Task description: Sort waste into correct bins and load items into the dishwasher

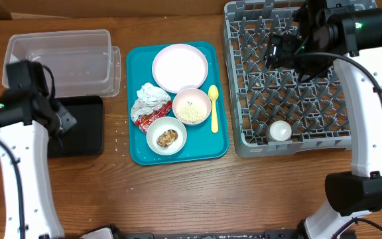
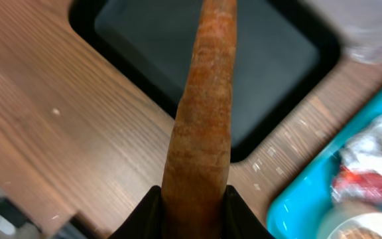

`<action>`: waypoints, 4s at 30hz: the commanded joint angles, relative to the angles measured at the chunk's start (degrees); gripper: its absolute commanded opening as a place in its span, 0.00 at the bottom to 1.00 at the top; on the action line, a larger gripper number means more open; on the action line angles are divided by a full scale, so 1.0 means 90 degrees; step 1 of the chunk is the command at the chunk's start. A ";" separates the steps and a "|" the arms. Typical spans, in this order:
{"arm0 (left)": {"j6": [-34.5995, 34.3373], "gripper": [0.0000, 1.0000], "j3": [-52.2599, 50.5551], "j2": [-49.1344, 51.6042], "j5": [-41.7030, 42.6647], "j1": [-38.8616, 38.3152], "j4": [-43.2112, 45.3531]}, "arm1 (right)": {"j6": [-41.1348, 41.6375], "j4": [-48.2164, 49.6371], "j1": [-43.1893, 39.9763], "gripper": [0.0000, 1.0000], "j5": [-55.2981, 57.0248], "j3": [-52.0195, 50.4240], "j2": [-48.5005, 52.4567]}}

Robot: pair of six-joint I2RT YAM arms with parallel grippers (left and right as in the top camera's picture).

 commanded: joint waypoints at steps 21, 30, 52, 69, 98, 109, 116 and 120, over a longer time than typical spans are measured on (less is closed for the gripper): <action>0.0119 0.68 -0.2450 0.1229 0.0760 0.0267 0.4126 | -0.0015 -0.0129 0.0032 0.95 -0.0007 0.0087 -0.0017; 0.1195 0.81 -0.0272 0.0952 0.1962 -0.0036 0.2565 | -0.0012 -0.0131 0.0032 0.95 -0.0015 0.0087 -0.0017; 0.3623 0.92 -0.0068 0.3339 0.1826 -0.2773 0.4022 | -0.0017 -0.0158 0.0032 0.95 -0.0010 0.0085 -0.0017; 0.3898 0.34 -0.0066 0.4507 0.2249 -0.2810 0.4289 | -0.0017 -0.0155 0.0032 0.95 -0.0010 0.0085 -0.0017; 0.2943 0.04 0.7070 0.4541 0.0993 -0.1583 -0.0668 | -0.0015 -0.0155 0.0032 0.95 -0.0012 0.0087 -0.0017; 0.2659 0.56 0.6657 0.5459 0.0631 -0.0593 -0.0357 | -0.0015 -0.0158 0.0032 0.95 -0.0012 0.0085 -0.0017; 0.2674 1.00 0.6761 0.5605 0.0806 -0.0629 -0.0216 | -0.0015 -0.0206 0.0032 0.95 -0.0012 0.0087 -0.0017; 0.2718 1.00 0.7218 0.5289 0.1260 -0.0712 -0.0529 | -0.0015 -0.0233 0.0032 0.95 -0.0012 0.0085 -0.0017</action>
